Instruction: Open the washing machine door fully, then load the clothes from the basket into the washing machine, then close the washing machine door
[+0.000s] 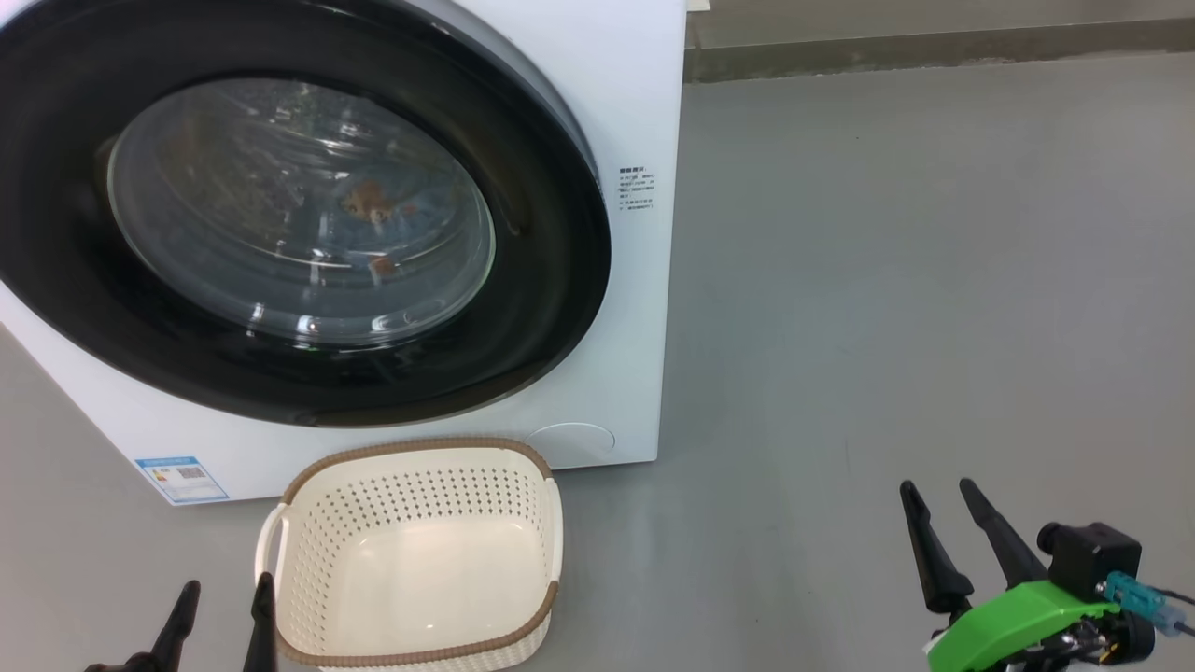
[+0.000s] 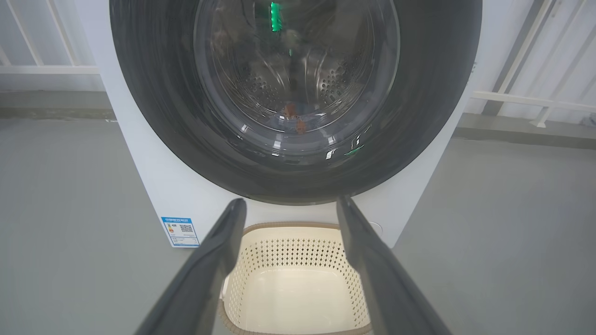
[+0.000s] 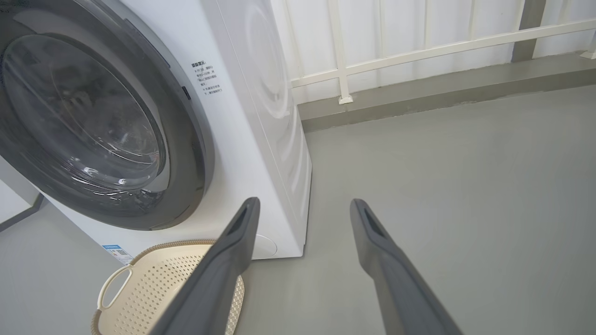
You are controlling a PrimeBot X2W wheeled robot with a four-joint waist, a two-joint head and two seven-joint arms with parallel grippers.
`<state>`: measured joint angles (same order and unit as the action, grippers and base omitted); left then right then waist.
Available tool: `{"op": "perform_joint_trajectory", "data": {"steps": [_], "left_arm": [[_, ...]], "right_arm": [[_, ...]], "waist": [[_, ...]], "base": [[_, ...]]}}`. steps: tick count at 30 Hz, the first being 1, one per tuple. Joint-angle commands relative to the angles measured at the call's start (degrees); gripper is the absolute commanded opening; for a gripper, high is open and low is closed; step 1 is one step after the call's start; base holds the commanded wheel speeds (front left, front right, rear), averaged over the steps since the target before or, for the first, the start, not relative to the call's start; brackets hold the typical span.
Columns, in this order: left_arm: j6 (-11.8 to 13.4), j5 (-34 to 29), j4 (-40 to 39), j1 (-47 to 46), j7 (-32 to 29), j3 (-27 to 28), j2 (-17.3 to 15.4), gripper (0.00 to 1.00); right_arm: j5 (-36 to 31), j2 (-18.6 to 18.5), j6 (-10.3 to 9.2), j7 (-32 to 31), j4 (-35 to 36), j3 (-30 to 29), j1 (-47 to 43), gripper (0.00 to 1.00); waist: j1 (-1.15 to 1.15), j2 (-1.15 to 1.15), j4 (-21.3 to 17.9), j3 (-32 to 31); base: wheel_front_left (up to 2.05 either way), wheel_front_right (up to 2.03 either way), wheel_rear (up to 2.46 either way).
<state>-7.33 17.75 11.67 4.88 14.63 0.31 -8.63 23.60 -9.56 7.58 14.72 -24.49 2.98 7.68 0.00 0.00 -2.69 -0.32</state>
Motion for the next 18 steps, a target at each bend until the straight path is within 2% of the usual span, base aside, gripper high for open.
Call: {"op": "perform_joint_trajectory", "data": {"steps": [1,18], "left_arm": [[-0.15,-0.82,-1.57,-0.95,0.37,2.20,-1.28,1.00],[-0.15,0.33,-2.32,-0.91,0.37,2.42,-1.13,1.00]], "right_arm": [[-1.10,-0.69,-0.09,0.28,1.63,1.15,-0.65,1.00],[-1.48,-0.15,-0.09,0.28,2.18,0.65,-1.26,1.00]], "waist": [[0.00,0.00,-0.01,0.03],[0.00,0.00,0.06,0.23]], "base": [[0.00,0.00,0.00],[0.00,0.00,0.00]]}}
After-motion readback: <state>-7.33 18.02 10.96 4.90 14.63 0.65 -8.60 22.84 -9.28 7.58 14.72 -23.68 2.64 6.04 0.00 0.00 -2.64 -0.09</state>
